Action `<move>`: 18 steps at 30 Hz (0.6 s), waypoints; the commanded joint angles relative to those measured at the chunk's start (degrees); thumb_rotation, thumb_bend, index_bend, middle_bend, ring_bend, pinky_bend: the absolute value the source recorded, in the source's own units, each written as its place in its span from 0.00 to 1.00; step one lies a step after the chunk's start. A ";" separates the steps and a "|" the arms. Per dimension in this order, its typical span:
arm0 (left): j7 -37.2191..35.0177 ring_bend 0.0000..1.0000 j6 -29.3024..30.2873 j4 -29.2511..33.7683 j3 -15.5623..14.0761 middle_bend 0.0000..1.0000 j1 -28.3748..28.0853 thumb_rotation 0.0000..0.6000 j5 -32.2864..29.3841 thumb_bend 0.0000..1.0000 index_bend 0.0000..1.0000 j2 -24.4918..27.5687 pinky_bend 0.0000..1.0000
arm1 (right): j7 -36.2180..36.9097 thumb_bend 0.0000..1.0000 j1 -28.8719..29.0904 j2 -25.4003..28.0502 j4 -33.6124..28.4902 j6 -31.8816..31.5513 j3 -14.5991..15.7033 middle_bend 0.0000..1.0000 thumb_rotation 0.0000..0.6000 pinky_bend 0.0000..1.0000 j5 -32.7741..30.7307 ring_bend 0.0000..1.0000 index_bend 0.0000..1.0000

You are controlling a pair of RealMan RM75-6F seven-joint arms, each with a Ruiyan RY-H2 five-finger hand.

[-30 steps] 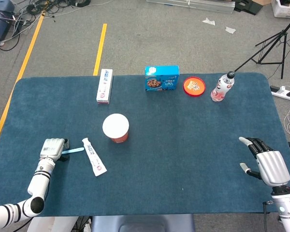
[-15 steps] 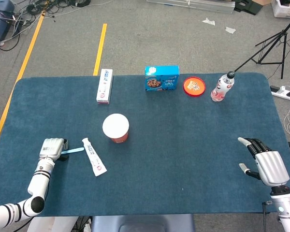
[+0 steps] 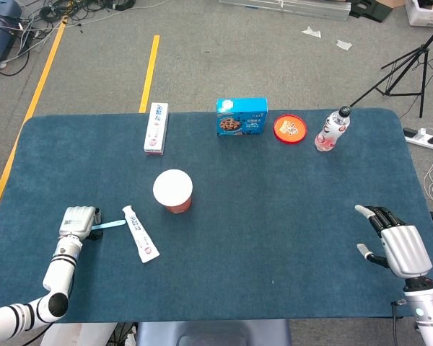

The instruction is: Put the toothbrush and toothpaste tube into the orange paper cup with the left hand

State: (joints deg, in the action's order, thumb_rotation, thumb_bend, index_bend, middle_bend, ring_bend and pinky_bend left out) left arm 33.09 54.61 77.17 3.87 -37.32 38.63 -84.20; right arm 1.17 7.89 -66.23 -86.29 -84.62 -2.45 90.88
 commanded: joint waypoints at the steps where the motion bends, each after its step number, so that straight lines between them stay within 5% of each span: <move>1: 0.18 1.00 0.01 0.06 0.05 1.00 0.02 1.00 -0.12 0.25 0.49 0.03 1.00 | -0.03 0.17 0.01 0.01 -0.03 0.02 0.01 0.26 1.00 0.52 0.00 0.22 0.22; 10: 0.63 1.00 -0.03 0.12 0.23 1.00 0.09 1.00 -0.50 0.26 0.51 0.00 1.00 | -0.13 0.17 0.08 -0.03 -0.01 0.15 0.06 0.26 1.00 0.52 0.04 0.22 0.22; 18: 1.24 1.00 -0.14 0.28 0.26 1.00 0.04 1.00 -0.97 0.38 0.52 -0.02 1.00 | -0.06 0.17 0.08 -0.03 0.04 0.10 0.08 0.26 1.00 0.52 0.09 0.22 0.22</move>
State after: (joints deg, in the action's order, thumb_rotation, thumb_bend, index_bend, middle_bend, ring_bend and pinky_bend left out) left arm 34.32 54.47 77.44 4.14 -37.28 37.67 -84.22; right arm 1.11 7.98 -66.26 -86.25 -84.52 -2.37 90.97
